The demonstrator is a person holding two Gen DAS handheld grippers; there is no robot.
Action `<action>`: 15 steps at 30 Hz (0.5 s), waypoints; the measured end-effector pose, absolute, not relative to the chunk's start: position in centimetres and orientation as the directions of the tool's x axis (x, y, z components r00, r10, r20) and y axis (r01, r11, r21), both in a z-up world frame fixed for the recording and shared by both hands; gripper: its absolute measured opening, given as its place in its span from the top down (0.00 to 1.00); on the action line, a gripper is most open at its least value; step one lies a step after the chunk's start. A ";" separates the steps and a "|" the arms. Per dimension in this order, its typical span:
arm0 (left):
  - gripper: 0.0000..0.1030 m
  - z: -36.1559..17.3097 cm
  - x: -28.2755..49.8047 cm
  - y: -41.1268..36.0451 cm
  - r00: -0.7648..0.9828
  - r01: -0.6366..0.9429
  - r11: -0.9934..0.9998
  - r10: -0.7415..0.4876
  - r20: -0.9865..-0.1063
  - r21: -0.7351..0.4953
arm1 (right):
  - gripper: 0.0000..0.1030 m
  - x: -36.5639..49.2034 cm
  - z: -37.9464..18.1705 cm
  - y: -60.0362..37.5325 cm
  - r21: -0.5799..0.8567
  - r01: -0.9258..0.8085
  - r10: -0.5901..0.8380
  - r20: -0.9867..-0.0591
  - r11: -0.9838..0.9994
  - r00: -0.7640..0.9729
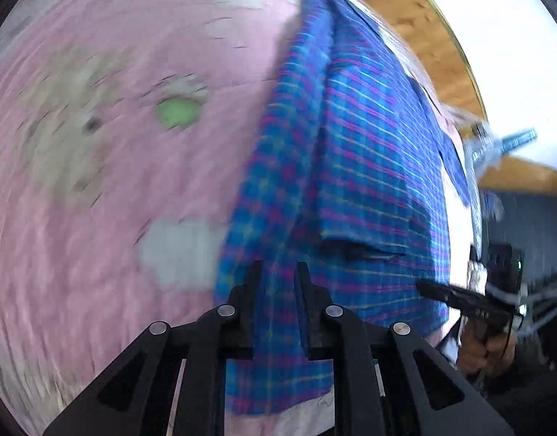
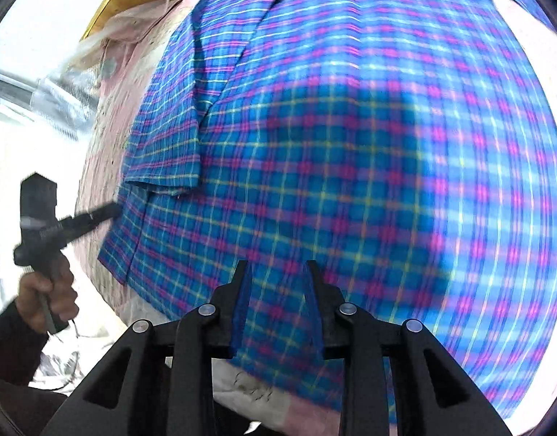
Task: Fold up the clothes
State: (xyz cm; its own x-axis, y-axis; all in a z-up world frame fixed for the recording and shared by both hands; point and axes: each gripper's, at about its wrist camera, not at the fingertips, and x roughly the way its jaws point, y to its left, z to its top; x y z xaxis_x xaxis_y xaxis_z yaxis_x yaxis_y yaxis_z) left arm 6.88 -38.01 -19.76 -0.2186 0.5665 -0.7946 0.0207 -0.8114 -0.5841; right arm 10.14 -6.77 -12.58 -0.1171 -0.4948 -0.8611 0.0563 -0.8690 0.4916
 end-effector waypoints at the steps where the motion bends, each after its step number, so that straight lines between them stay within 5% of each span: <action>1: 0.76 -20.3 7.4 -37.8 -0.203 0.015 -0.804 0.580 -0.789 -0.595 | 0.70 10.5 -12.2 -7.1 0.525 0.043 -0.526 -0.842 -0.850 -0.121; 11: 0.76 -21.4 10.7 -37.3 -0.065 -0.137 -0.735 0.676 -0.734 -0.664 | 0.60 9.4 -13.5 -18.3 0.719 0.049 -0.721 -0.690 -0.693 -0.062; 15: 0.77 -21.1 12.8 -38.2 -0.006 -0.167 -0.738 0.664 -0.748 -0.654 | 0.61 10.0 -13.9 -18.5 0.662 0.039 -0.663 -0.747 -0.749 -0.055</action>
